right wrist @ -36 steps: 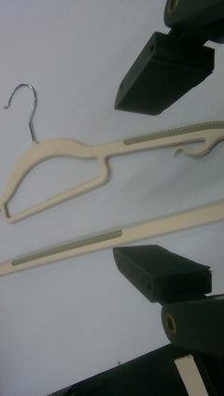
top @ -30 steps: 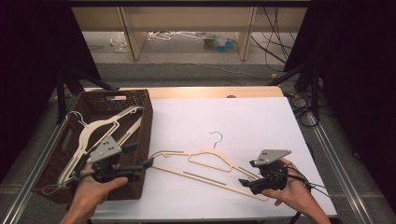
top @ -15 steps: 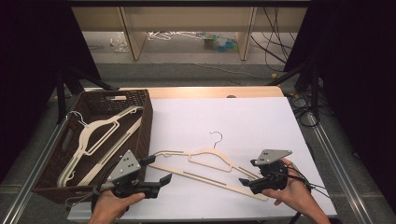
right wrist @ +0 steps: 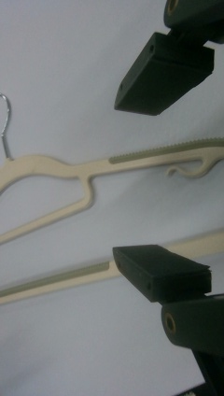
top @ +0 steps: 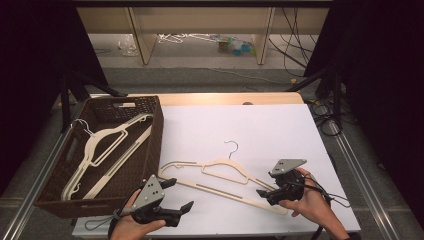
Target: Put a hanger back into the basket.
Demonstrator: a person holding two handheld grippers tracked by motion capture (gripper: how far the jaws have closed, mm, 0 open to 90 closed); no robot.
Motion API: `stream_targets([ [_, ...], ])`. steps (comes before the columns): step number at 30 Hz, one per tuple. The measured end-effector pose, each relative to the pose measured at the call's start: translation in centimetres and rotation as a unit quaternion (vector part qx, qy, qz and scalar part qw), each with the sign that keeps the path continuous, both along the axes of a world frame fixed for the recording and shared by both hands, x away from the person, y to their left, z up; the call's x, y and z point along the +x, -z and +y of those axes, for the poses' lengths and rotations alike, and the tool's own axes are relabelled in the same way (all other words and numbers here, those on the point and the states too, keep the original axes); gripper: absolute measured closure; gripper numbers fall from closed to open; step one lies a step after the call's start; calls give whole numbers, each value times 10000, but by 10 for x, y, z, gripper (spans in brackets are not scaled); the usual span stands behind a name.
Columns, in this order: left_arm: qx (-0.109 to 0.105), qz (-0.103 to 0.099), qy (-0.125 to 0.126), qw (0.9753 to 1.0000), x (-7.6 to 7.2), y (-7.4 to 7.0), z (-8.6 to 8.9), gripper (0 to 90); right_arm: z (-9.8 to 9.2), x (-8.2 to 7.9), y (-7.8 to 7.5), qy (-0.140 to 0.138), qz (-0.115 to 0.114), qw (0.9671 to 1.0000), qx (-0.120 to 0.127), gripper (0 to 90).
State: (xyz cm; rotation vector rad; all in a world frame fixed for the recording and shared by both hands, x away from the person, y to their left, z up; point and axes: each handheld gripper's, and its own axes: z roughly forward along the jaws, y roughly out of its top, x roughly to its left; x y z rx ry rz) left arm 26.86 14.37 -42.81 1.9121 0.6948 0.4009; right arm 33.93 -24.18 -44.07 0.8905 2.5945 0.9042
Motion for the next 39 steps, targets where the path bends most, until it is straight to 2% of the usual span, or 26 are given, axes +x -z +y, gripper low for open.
stream_targets([
  [4,91,-116,-40,9999,1,1,3,164,3,9,5,61,27,9999,-130,291],
  [6,88,-46,-115,9999,2,3,3,165,5,14,7,-11,143,9997,-222,319],
  [7,60,-78,-74,9999,3,4,3,165,8,17,10,1,104,9997,-231,339],
  [8,110,-82,-92,9999,3,4,4,165,10,19,11,-11,241,9993,-301,370],
  [9,78,-30,-119,9999,3,5,3,165,12,22,14,-42,230,9991,-355,383],
  [11,96,-46,-90,9999,3,5,3,165,15,26,17,-66,376,9981,-480,408],
  [16,125,0,-45,9999,2,6,1,166,17,39,23,-296,512,9967,-559,486],
  [17,164,-51,1,9999,2,6,1,167,17,41,25,-305,543,9963,-596,505],
  [19,135,-15,-31,9999,2,6,1,167,17,45,27,-340,633,9952,-660,524],
  [21,173,-18,-30,9998,2,7,1,167,18,47,26,-397,683,9945,-695,570],
  [22,130,22,-22,9999,2,7,1,167,19,47,26,-445,680,9940,-731,583],
  [26,186,3,-8,9998,2,8,0,168,23,50,24,-591,764,9917,-852,616],
  [34,228,39,28,9997,2,11,-1,173,23,57,22,-560,957,9896,-916,755],
  [35,228,24,44,9997,2,11,-2,174,23,58,22,-594,970,9892,-920,758],
  [36,317,18,59,9995,2,11,-2,174,24,58,22,-590,952,9889,-976,759],
  [39,329,6,115,9994,3,12,-3,175,26,58,22,-588,974,9883,-1012,754],
])
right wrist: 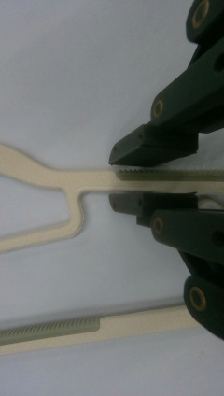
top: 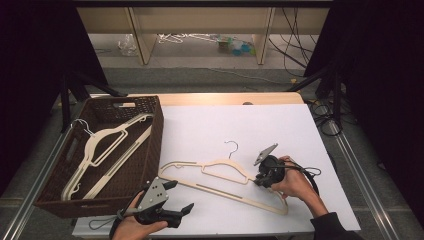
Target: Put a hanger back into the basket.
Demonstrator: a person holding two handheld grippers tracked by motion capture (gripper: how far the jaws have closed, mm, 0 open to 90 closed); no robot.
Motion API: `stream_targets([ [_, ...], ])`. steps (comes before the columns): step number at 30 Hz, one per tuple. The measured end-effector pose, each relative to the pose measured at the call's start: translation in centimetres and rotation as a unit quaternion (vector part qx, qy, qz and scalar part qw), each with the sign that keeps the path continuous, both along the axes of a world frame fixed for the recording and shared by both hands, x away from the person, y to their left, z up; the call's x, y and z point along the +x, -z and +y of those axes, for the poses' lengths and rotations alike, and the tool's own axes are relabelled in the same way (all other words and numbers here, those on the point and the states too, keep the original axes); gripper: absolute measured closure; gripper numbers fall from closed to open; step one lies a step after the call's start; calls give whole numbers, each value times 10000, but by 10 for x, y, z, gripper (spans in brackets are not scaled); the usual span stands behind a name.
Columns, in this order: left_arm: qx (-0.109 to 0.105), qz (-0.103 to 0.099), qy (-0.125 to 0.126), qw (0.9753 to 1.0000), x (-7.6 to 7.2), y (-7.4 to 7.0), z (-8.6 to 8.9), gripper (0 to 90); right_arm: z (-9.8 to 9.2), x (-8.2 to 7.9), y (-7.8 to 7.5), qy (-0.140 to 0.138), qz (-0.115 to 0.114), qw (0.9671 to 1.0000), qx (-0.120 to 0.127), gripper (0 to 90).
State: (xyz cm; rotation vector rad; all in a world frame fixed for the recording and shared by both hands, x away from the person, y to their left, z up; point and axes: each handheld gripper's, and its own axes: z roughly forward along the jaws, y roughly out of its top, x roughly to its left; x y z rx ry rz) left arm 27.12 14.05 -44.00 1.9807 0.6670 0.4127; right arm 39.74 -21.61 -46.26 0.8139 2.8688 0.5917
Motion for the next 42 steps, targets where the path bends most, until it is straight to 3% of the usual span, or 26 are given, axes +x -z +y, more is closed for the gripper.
stream_targets([
  [7,-10,72,-2,10000,2,1,-6,175,0,1,1,-7,30,10000,5,757],
  [12,105,-28,-4,9999,8,-1,-12,186,-1,1,0,-43,7,10000,25,793],
  [18,172,-12,-66,9998,30,0,-33,205,-4,-2,-4,-104,17,9999,-63,794],
  [20,197,84,-114,9997,39,2,-45,228,-6,-4,-6,-121,29,9998,-126,794],
  [22,393,61,-168,9991,49,5,-59,254,-8,-6,-9,-184,-33,9996,-225,794],
  [23,627,43,-84,9980,54,6,-64,254,-8,-8,-12,-200,-64,9995,-236,794],
  [28,878,-5,-133,9960,84,14,-92,278,-10,-16,-25,-290,-249,9988,-294,794],
  [30,1033,151,-128,9945,96,18,-99,274,-11,-18,-30,-329,-313,9986,-257,794],
  [32,1130,164,-112,9934,108,22,-104,274,-12,-20,-33,-319,-345,9986,-246,794],
  [33,1364,223,-43,9904,113,23,-105,274,-12,-21,-35,-308,-331,9986,-258,794],
  [38,1356,442,-119,9897,131,32,-112,291,-11,-25,-40,-392,-397,9981,-261,794],
  [42,1447,438,-17,9885,136,35,-116,342,-11,-26,-42,-442,-439,9978,-239,794],
])
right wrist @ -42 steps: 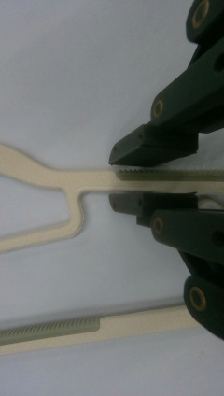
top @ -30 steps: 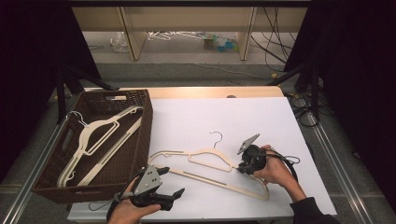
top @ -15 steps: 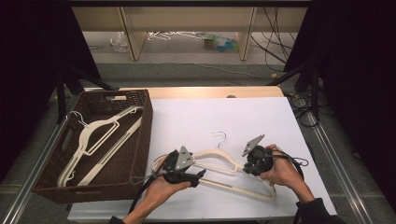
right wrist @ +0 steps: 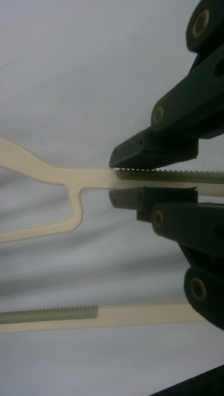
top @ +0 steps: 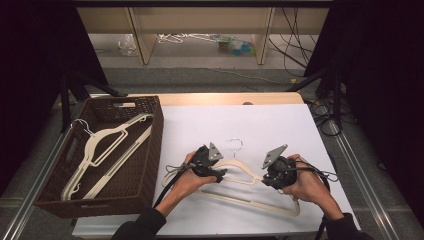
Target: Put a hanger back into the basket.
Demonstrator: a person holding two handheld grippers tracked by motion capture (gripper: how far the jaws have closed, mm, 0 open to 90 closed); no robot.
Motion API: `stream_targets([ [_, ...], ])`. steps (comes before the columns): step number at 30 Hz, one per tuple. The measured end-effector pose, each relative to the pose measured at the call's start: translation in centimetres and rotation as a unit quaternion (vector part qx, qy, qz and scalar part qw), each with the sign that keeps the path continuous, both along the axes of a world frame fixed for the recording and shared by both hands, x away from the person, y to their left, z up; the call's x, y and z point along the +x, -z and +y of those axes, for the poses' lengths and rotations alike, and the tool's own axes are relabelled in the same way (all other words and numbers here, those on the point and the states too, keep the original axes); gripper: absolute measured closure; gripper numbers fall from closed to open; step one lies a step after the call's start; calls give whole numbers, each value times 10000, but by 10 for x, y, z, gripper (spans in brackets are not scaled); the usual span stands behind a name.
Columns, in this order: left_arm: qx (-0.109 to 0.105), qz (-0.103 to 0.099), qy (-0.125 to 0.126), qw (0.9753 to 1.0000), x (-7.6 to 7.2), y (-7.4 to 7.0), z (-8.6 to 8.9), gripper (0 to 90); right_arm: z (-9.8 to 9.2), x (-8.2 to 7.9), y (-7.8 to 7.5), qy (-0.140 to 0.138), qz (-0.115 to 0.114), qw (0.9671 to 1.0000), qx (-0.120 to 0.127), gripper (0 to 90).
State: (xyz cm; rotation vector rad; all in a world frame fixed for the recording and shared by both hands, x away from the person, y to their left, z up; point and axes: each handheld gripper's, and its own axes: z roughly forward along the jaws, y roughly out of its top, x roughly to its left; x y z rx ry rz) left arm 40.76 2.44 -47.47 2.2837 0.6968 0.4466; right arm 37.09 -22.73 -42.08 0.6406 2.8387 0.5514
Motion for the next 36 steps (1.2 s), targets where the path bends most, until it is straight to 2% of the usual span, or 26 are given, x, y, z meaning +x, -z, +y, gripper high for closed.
stream_targets([
  [2,-15,19,-8,10000,2,0,-1,371,1,0,0,-12,-16,10000,-9,794],
  [3,-43,35,56,10000,3,0,-1,415,1,0,0,-37,-13,10000,-19,794],
  [6,-11,48,175,9998,6,1,-3,455,2,-1,-1,-51,-18,10000,-9,794],
  [10,36,-3,474,9989,8,-1,-8,540,2,-2,-1,-97,-15,10000,9,794],
  [13,112,-34,637,9979,9,-2,-10,602,2,-1,-2,-140,-56,9999,-2,794],
  [16,101,-21,786,9969,9,-5,-10,645,2,-2,-2,-188,-62,9998,7,793],
  [18,105,-10,893,9959,8,-9,-7,655,0,-2,-4,-178,-66,9998,20,794],
  [22,127,-119,1114,9936,5,-22,-1,678,-3,-2,-7,-308,-135,9993,131,793],
  [24,44,-172,1203,9926,1,-29,2,685,-5,-3,-9,-366,-155,9991,165,794],
  [27,34,-247,1332,9908,-5,-41,6,700,-8,-4,-13,-417,-221,9986,223,791],
  [34,-23,-268,1545,9876,-20,-66,16,741,-13,-5,-23,-374,-494,9971,434,703],
  [36,-115,-207,1587,9870,-24,-69,17,754,-13,-6,-26,-368,-563,9966,474,654],
])
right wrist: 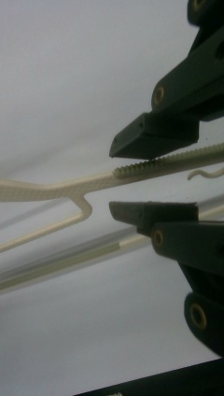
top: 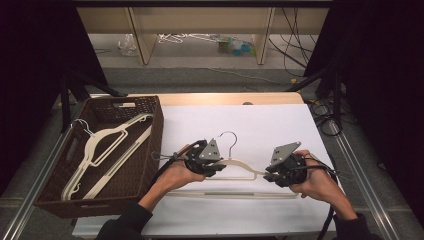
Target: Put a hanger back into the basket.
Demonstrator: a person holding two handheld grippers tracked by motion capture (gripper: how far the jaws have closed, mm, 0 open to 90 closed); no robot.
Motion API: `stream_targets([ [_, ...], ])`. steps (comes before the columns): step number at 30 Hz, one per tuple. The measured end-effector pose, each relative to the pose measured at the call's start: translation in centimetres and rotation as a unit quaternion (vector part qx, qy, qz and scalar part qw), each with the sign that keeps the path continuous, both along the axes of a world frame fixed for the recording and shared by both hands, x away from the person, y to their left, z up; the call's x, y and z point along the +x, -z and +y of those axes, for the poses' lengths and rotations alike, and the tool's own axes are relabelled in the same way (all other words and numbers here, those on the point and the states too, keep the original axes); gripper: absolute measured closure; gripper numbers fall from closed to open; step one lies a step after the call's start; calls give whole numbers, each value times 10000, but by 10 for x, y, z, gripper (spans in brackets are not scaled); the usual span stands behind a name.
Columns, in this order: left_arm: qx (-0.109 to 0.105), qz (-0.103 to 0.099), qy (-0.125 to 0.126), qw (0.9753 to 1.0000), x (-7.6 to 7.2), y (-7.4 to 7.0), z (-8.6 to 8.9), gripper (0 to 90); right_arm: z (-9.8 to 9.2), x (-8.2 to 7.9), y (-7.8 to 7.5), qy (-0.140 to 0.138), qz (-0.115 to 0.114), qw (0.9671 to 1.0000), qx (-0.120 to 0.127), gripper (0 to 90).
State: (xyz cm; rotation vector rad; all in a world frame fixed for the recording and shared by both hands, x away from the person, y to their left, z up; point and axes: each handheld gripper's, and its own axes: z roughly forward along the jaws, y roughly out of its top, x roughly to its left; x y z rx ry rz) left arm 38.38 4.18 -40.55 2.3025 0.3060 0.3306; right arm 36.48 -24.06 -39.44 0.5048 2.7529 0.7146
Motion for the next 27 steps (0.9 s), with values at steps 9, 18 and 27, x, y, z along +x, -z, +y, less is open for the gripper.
stream_targets([
  [9,-446,440,-34,9980,-8,-7,1,836,-1,-5,-12,155,-267,9994,133,572],
  [18,-657,777,-415,9939,-8,-9,3,854,-7,-11,-19,313,-329,9985,299,518],
  [27,-900,883,-786,9889,0,-26,16,855,-9,-16,-23,431,-375,9962,665,396],
])
